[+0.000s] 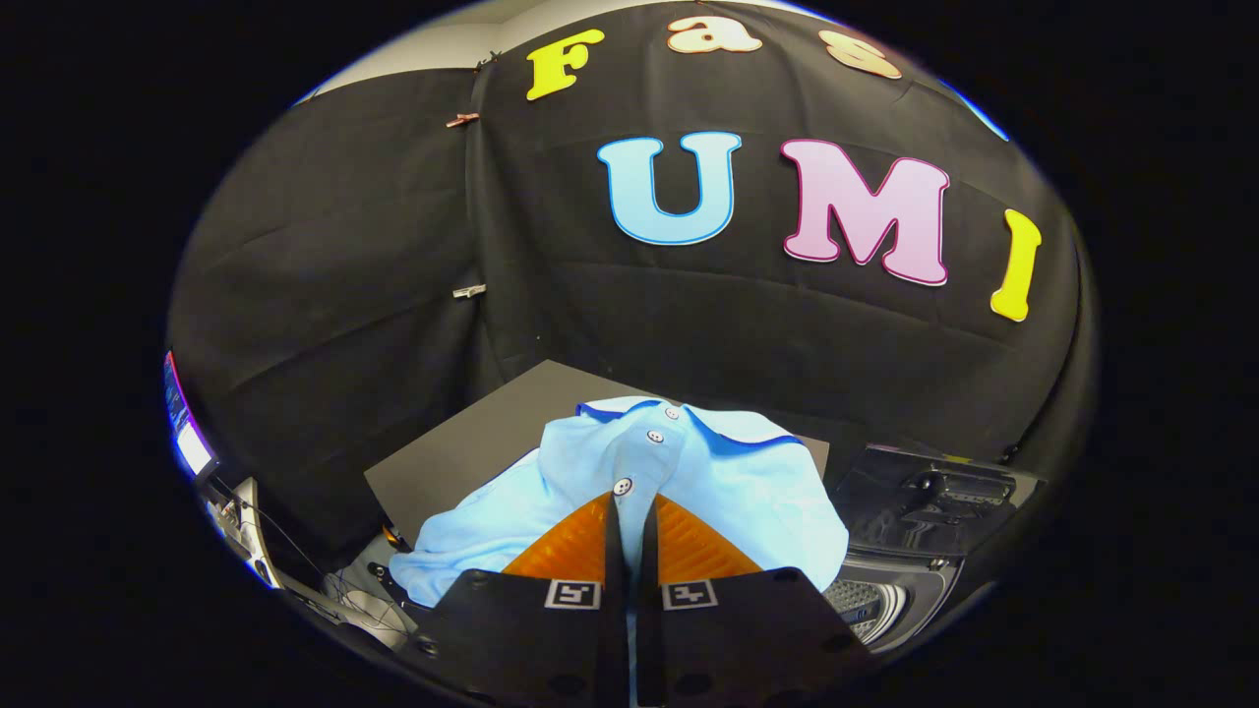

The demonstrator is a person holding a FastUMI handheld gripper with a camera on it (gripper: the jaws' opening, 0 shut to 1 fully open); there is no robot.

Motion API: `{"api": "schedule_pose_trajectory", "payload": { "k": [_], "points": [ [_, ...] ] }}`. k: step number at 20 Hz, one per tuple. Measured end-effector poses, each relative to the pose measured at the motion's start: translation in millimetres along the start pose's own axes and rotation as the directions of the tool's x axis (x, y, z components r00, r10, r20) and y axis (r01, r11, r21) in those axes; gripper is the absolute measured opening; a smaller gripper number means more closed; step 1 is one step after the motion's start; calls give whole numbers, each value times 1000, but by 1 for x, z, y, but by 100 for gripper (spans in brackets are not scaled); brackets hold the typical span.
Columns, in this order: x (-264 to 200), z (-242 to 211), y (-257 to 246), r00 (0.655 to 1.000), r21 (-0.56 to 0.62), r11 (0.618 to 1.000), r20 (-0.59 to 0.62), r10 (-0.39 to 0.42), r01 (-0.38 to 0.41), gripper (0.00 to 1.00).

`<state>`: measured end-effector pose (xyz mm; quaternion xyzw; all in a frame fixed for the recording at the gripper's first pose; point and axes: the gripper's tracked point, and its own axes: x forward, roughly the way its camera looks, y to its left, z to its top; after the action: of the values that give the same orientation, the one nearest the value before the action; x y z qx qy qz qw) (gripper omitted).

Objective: Put the clothes into the washing machine and then close the washing machine lid.

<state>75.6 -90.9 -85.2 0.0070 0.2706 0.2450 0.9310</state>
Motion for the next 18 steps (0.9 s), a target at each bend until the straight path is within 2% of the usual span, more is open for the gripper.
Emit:
{"api": "schedule_pose_trajectory", "payload": {
  "k": [11,18],
  "points": [
    [-39,-11,-72,997,19,997,20,75,-76,8],
    [-64,-23,-126,999,24,999,37,36,-37,8]
  ]
}}
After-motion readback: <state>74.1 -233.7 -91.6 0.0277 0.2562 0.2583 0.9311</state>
